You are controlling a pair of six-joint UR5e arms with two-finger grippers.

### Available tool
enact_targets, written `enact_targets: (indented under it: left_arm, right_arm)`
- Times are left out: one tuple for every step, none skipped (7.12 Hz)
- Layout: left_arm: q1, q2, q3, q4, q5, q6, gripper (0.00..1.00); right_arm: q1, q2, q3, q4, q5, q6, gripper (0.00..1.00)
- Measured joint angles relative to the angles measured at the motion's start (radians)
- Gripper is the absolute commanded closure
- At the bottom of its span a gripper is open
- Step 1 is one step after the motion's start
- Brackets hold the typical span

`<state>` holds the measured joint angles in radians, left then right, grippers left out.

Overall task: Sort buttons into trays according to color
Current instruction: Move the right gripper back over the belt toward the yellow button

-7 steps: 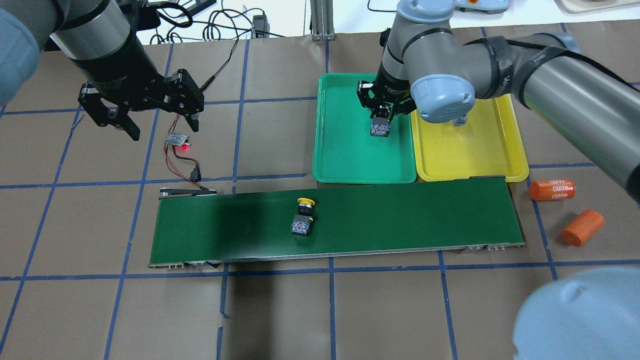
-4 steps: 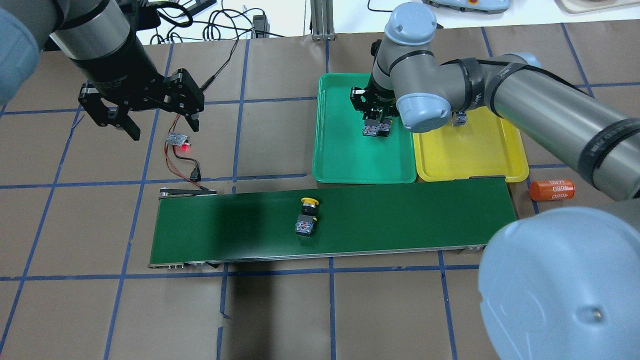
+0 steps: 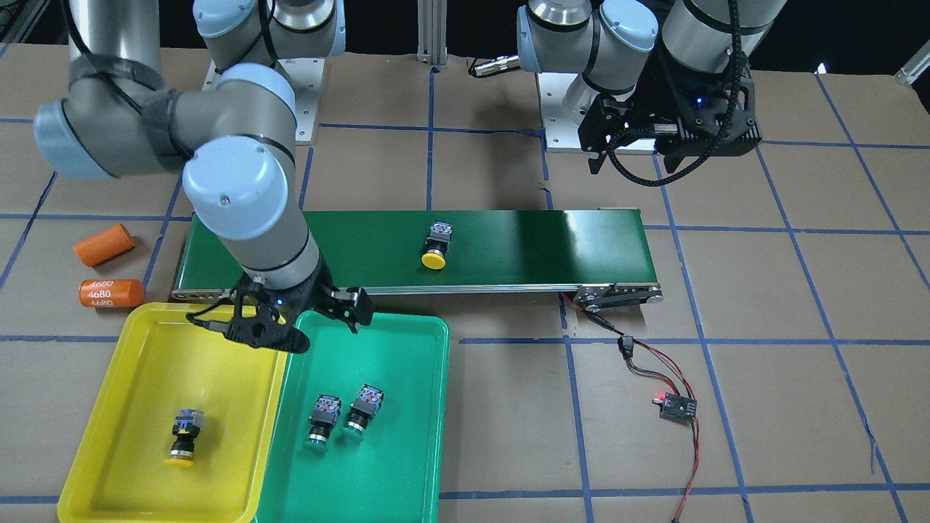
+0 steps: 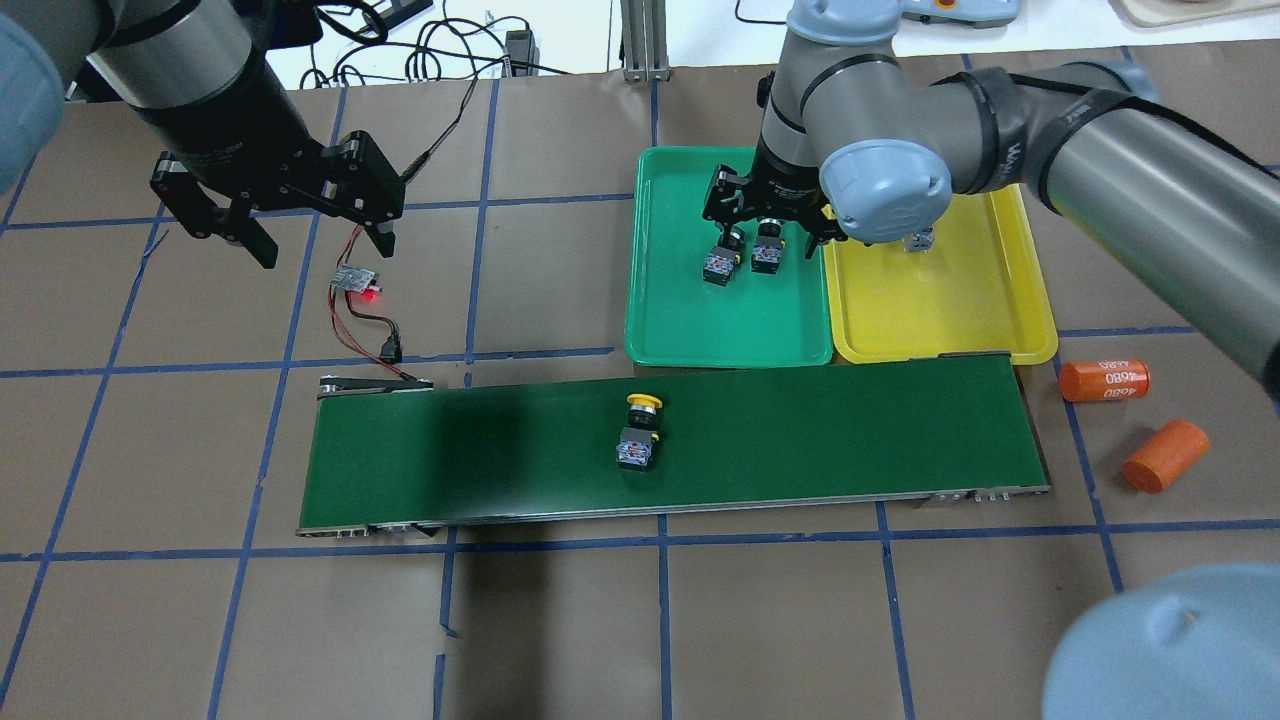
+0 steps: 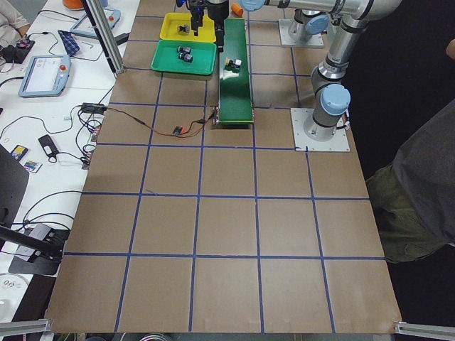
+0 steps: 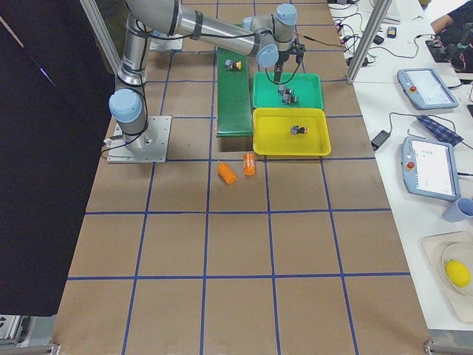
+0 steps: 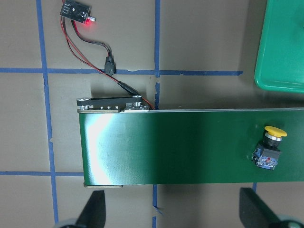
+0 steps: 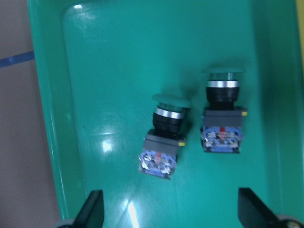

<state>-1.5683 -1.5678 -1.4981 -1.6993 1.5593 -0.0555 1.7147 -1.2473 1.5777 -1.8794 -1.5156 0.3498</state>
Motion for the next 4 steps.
enact_targets:
  left_arm:
    - [0.0, -0.001, 0.0, 0.003, 0.003, -0.006, 0.0]
    - [0.0, -0.002, 0.0, 0.005, 0.006, -0.008, 0.0]
    - [0.0, -0.003, -0.001, 0.005, 0.006, -0.009, 0.0]
    - [-0.001, -0.003, -0.001, 0.005, 0.006, -0.009, 0.0]
  right_arm:
    - [-0.005, -0.078, 0.019, 0.112, -0.01, 0.001, 0.0]
    - [-0.01, -0.147, 0.058, 0.174, -0.014, 0.001, 0.0]
    - [-0.015, -0.189, 0.115, 0.185, -0.014, 0.002, 0.0]
    - [-0.019, -0.208, 0.164, 0.157, -0.013, 0.0, 0.0]
